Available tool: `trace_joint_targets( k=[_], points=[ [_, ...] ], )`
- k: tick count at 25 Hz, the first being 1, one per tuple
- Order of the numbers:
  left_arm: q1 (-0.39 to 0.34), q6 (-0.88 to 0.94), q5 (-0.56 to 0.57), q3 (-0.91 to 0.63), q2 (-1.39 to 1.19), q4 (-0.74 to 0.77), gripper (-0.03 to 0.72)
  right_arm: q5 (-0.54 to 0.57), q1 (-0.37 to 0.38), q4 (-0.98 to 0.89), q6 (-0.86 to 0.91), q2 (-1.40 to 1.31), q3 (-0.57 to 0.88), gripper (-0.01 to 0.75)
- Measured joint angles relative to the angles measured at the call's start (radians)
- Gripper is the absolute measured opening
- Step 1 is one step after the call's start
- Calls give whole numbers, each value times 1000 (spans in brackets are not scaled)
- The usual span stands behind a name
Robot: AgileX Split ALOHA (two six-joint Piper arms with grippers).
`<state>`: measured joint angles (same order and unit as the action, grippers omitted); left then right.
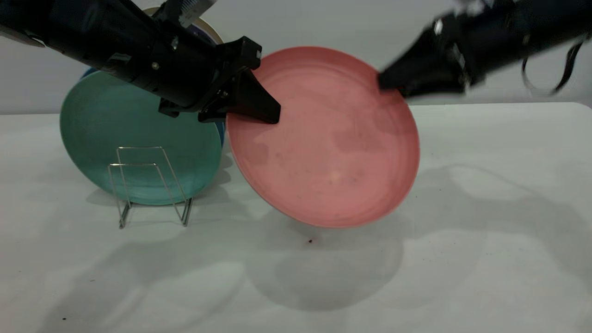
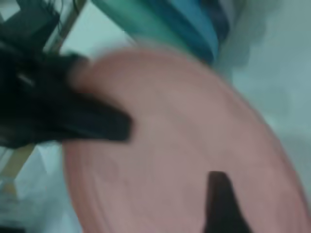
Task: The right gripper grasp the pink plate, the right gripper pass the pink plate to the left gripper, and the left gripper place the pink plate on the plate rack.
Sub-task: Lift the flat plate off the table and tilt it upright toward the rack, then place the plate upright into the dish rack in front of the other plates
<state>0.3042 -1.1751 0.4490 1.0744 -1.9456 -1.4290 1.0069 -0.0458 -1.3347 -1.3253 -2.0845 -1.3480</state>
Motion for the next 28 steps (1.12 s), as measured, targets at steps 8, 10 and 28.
trace_joint_targets(
  k=[8,10,28],
  points=[
    [-13,-228,-19,0,72,20,100,50,129,2,75,412,0,573],
    [-38,-310,-20,0,139,59,100,101,168,29,131,526,0,556],
    [-382,-925,86,0,527,423,100,233,218,795,819,1497,414,388]
  ],
)
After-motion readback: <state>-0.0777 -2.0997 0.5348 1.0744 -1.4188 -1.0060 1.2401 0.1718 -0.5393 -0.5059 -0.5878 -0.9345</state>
